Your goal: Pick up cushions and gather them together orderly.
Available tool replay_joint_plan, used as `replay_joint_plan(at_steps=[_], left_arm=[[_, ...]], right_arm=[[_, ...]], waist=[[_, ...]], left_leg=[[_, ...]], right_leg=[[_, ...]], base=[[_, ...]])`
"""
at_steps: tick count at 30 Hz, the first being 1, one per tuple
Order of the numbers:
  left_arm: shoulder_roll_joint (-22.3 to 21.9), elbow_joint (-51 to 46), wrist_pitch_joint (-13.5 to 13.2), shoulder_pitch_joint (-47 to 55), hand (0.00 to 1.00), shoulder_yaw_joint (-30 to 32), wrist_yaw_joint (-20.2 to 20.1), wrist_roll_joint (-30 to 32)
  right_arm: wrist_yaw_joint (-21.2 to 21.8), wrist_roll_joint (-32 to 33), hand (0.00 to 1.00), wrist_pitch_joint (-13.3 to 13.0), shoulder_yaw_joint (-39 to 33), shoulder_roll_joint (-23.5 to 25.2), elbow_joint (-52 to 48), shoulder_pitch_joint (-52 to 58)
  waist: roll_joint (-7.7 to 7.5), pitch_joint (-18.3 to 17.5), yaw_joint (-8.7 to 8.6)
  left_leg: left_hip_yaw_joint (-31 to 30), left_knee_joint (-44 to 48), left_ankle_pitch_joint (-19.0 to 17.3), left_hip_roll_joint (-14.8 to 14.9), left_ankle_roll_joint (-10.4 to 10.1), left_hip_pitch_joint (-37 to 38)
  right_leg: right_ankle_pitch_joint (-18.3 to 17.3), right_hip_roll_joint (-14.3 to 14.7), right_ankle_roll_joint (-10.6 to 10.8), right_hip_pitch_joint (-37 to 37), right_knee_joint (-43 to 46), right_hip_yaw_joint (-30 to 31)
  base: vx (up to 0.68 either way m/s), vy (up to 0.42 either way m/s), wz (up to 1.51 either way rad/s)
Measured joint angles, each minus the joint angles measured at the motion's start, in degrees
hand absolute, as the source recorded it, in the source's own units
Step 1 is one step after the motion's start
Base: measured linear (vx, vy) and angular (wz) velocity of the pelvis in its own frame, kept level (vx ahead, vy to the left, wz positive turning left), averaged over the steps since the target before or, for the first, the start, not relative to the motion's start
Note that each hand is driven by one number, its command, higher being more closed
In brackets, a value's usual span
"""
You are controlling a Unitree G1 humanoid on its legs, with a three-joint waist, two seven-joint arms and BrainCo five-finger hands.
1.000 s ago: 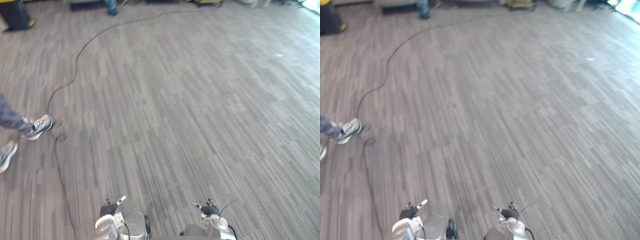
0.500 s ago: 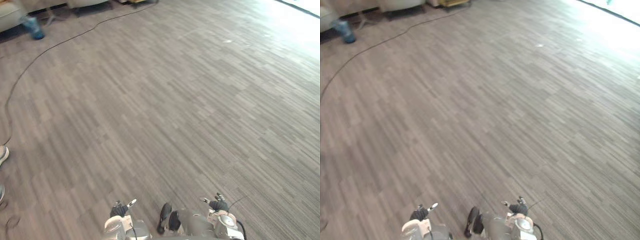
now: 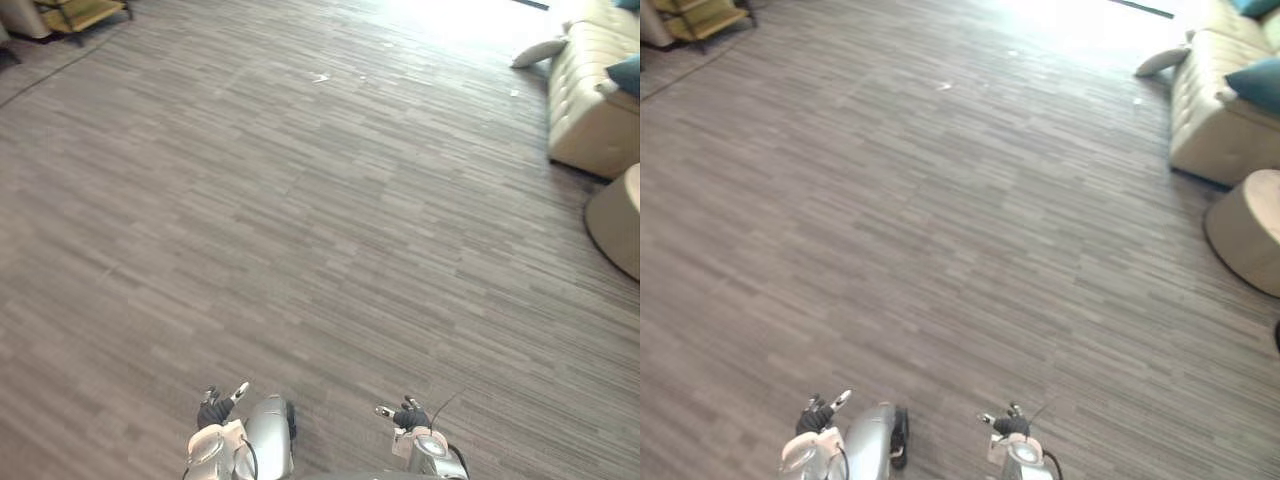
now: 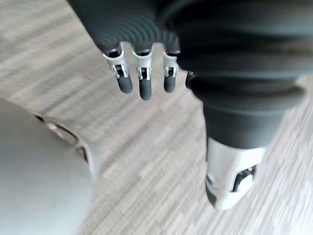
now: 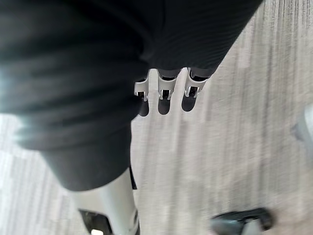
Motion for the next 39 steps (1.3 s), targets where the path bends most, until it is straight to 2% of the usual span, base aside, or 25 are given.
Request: replay_joint_plan(at_steps=[3, 5, 6, 9, 10, 11, 12, 13, 14, 15, 16, 18, 20, 23, 25, 27, 29, 30, 31, 32, 33, 34, 36, 37, 39], left_arm=[[-0.42, 1.99, 0.30, -1.94, 0.00, -2.32, 0.28, 1.53], [-0.54, 3.25, 0.43, -2.75, 0.00, -4.02, 0.20, 1.60], [-0.84, 3.36, 0.46, -2.63, 0.00, -5.21, 0.07, 1.66], [-1.26, 3.41, 0.33, -2.55, 0.00, -7.94, -0.16, 3.04], [-1.43, 3.46, 0.38, -2.40, 0.00, -8.00, -0.59, 3.95], [-2.07, 3.53, 0.45, -2.10, 0.00, -7.79, -0.84, 4.27], [-2.28, 3.57, 0.45, -1.97, 0.00, -7.82, -0.84, 4.58], [-2.53, 3.63, 0.53, -1.61, 0.00, -7.49, -1.06, 5.11], [-2.98, 3.20, 0.71, -1.92, 0.00, -5.28, -1.14, 5.11], [-3.09, 2.97, 0.82, -1.86, 0.00, -4.80, -1.11, 5.07], [-3.43, 2.33, 1.05, -1.14, 0.00, -3.23, -1.08, 4.98], [-2.77, 0.67, 0.96, -0.51, 0.00, -2.62, -1.04, 4.82], [-2.11, -1.83, 0.25, 1.58, 0.00, -2.04, -0.95, 4.37], [-3.16, -4.36, -0.29, 2.79, 0.00, 0.06, -0.77, 2.69], [-3.95, -5.40, -1.45, 2.85, 0.00, 0.66, -0.76, 2.10], [-3.36, -5.48, -1.66, 2.87, 0.00, 0.70, -0.71, 1.49], [-2.44, -5.35, -1.35, 2.82, 0.00, 0.51, -0.67, 1.72], [-1.75, -5.03, -1.22, 2.96, 0.00, 0.45, -0.60, 1.68], [-1.46, -4.76, -1.22, 2.90, 0.00, 0.38, -0.53, 1.63], [-0.57, -3.74, -1.09, 2.38, 0.00, -0.49, -0.16, 1.54], [-0.24, -3.11, -0.91, 2.18, 0.00, -1.05, 0.05, 1.56], [0.15, -1.53, -0.28, 1.99, 0.00, -2.24, 0.29, 1.71], [0.03, -0.07, 0.06, 1.35, 0.00, -3.59, 0.34, 2.31], [-0.08, 0.33, 0.06, 0.89, 0.00, -4.87, 0.26, 2.79], [0.02, 0.94, 0.02, 0.53, 0.00, -5.59, 0.20, 2.79]], right_arm=[[0.14, -0.18, 0.00, -1.09, -2.56, 0.05, -3.81, 0.70], [0.09, -0.13, 0.00, -1.54, -4.85, 0.02, -4.91, 0.51], [0.08, -0.15, 0.00, -1.56, -5.91, 0.05, -5.20, 0.29], [-0.09, -0.10, 0.00, -1.54, -6.51, 0.09, -5.40, 0.36], [-0.03, -0.05, 0.00, -1.46, -6.51, 0.09, -5.71, 0.42], [0.06, -0.13, 0.00, -1.45, -6.57, 0.20, -5.95, 0.37], [0.09, -0.12, 0.00, -1.58, -6.62, -0.12, -5.99, 0.28], [0.35, -0.08, 0.00, -1.51, -6.68, -0.66, -5.91, 0.02], [0.47, 0.00, 0.00, -1.43, -6.44, -1.11, -5.91, -0.59], [0.44, 0.07, 0.00, -1.36, -6.36, -1.30, -5.93, -0.80], [0.21, 0.33, 0.00, -1.00, -6.24, -1.42, -5.32, -1.65], [0.19, 0.55, 0.00, -0.62, -5.29, -0.06, -2.91, -2.23], [0.37, 0.63, 0.00, -0.04, -2.50, 0.69, -0.93, -2.72], [0.12, 1.09, 0.00, 0.18, -2.47, 0.70, -0.75, -2.81], [-0.32, 1.08, 0.00, 0.24, -2.03, 0.69, -0.19, -2.73], [-0.18, 1.06, 0.00, 0.30, -0.36, 0.59, 2.28, -3.06], [-0.31, 0.95, 0.00, 0.15, 0.04, 0.65, 2.72, -2.88], [-0.33, 0.90, 0.00, 0.14, 0.04, 0.67, 2.78, -2.54], [-0.32, 0.75, 0.00, 0.14, 0.02, 0.66, 2.84, -2.33], [-0.28, -0.06, 0.00, 0.11, -0.02, 0.50, 2.94, -1.84], [-0.26, -0.18, 0.00, 0.09, 0.00, 0.38, 2.97, -1.44], [-0.09, -0.23, 0.00, 0.10, 0.18, 0.14, 2.65, -0.56], [0.00, -0.50, 0.00, -0.59, 0.19, -0.01, 0.44, -0.03], [0.09, -1.30, 0.00, -1.14, 0.09, -0.01, -0.98, 0.07], [0.21, -1.30, 0.00, -1.68, -0.74, 0.00, -2.91, 0.20]], waist=[[1.57, -0.32, -1.42], [1.59, -0.21, -2.35], [1.71, -0.06, -3.39], [1.29, -0.02, -3.77], [0.93, -0.26, -3.99], [2.28, -0.75, -4.75], [3.15, -1.07, -4.82], [4.50, -1.88, -4.80], [6.31, -0.95, -4.84], [7.06, -0.62, -4.81], [8.62, 0.22, -4.69], [7.55, 1.08, -3.69], [5.59, 1.30, -2.86], [6.19, 1.18, -1.68], [6.20, 1.16, -0.64], [4.75, -0.46, 0.59], [2.25, -2.18, 0.53], [0.85, -2.83, 0.61], [0.44, -2.70, 0.59], [-0.24, -2.25, 0.24], [-0.25, -2.20, 0.11], [0.51, -1.77, -0.42], [1.74, -1.85, -1.33], [2.36, -2.12, -2.01], [2.39, -2.04, -2.87]], left_leg=[[0.00, -10.17, -1.76, -0.90, -0.81, 10.61], [-0.22, -13.72, -2.22, -1.21, -1.64, 15.39], [-0.20, -16.68, -2.30, -1.30, -1.93, 18.83], [-1.17, -18.83, -3.97, -2.50, -4.90, 24.21], [-2.06, -18.42, -4.57, -3.06, -5.94, 26.28], [-4.41, -15.42, -4.45, -1.35, -6.30, 27.06], [-4.86, -13.75, -4.34, -0.32, -6.48, 26.76], [-5.20, -4.39, -2.50, 1.97, -8.70, 23.31], [-5.62, 11.95, 5.67, 4.36, -9.04, 16.76], [-5.95, 17.11, 9.71, 5.14, -9.25, 14.72], [-5.93, 30.88, 12.25, 8.37, -9.44, 8.81], [-4.43, 38.57, 8.26, 9.80, -7.78, 2.98], [-3.31, 35.74, 4.43, 9.95, -5.46, -5.87], [-3.07, 18.69, 2.26, 9.46, -4.43, -14.08], [-3.08, -0.02, 6.98, 7.68, -6.13, -18.37], [-1.68, -1.01, 15.84, 6.94, -5.56, -18.49], [0.33, 1.41, 11.44, 5.20, -2.25, -18.71], [1.78, 1.89, 9.17, 3.80, -0.79, -16.95], [2.08, 1.84, 8.42, 3.19, -0.71, -15.72], [2.74, 1.09, 6.04, 1.43, -0.19, -11.20], [2.78, 0.49, 5.12, 0.73, 0.00, -9.05], [2.73, -1.76, 3.50, -0.52, 0.09, -3.13], [2.51, -7.01, 2.89, -1.42, 0.14, 4.01], [1.44, -11.35, 2.65, -1.62, 0.16, 7.98], [0.21, -14.61, 1.89, -1.82, -0.55, 12.03]], right_leg=[[-3.83, -2.67, -6.51, -12.98, -4.68, -16.41], [-3.56, -3.05, -8.18, -17.13, -15.61, -23.42], [-1.41, -2.57, -9.64, -17.53, -26.83, -27.58], [3.65, -1.00, -12.56, -18.74, -40.41, -29.46], [6.41, -0.94, -17.17, -19.30, -40.78, -28.72], [8.54, -0.82, -21.70, -19.45, -36.14, -28.73], [7.34, -0.40, -21.66, -19.22, -35.09, -29.30], [4.10, 1.23, -21.17, -18.08, -33.81, -29.88], [1.57, 3.58, -20.75, -14.90, -34.73, -28.91], [1.24, 4.54, -20.66, -13.51, -35.66, -28.25], [0.08, 7.37, -20.70, -8.19, -38.56, -25.74], [-1.22, 8.56, -20.47, 0.28, -42.95, -21.65], [-1.79, 8.24, -19.40, 9.15, -50.51, -15.95], [-2.97, 6.45, -16.27, 14.49, -54.23, -9.89], [-7.53, 3.49, -13.37, 18.93, -55.32, -5.75], [-10.38, 0.96, -12.14, 22.17, -55.86, -1.71], [-7.51, -1.68, -12.20, 19.93, -51.97, 0.87], [-5.11, -3.17, -8.21, 17.74, -44.90, 2.38], [-4.23, -3.52, -6.67, 16.66, -41.12, 2.98], [0.59, -4.01, -0.29, 12.41, -27.07, 4.67], [2.51, -3.91, 3.05, 10.52, -20.44, 5.04], [4.42, -3.91, 4.40, 5.81, -7.16, 3.89], [3.11, -4.08, 1.85, -1.52, 1.02, -0.60], [1.28, -4.12, -1.44, -7.61, 1.02, -5.36], [-0.31, -4.19, -3.90, -13.62, -4.40, -9.84]], base=[[0.62, 0.229, -0.16], [0.51, 0.119, 0.18], [0.55, 0.084, 0.24], [0.61, 0.010, 0.23], [0.78, -0.073, 0.41], [0.79, -0.098, 0.39], [0.80, -0.121, 0.22], [0.77, -0.146, -0.22], [0.76, -0.137, -0.35], [0.88, -0.080, -0.71], [0.87, -0.015, -0.90], [0.70, 0.015, -0.97], [0.62, 0.066, -1.10], [0.57, 0.227, -0.99], [0.74, 0.417, -0.97], [0.72, 0.442, -0.78], [0.75, 0.442, -0.48], [0.73, 0.441, -0.28], [0.72, 0.414, -0.13], [0.55, 0.296, -0.01], [0.64, 0.297, 0.01], [0.68, 0.256, -0.02], [0.58, 0.190, 0.06], [0.47, 0.092, 0.27], [0.49, 0.059, 0.33]])
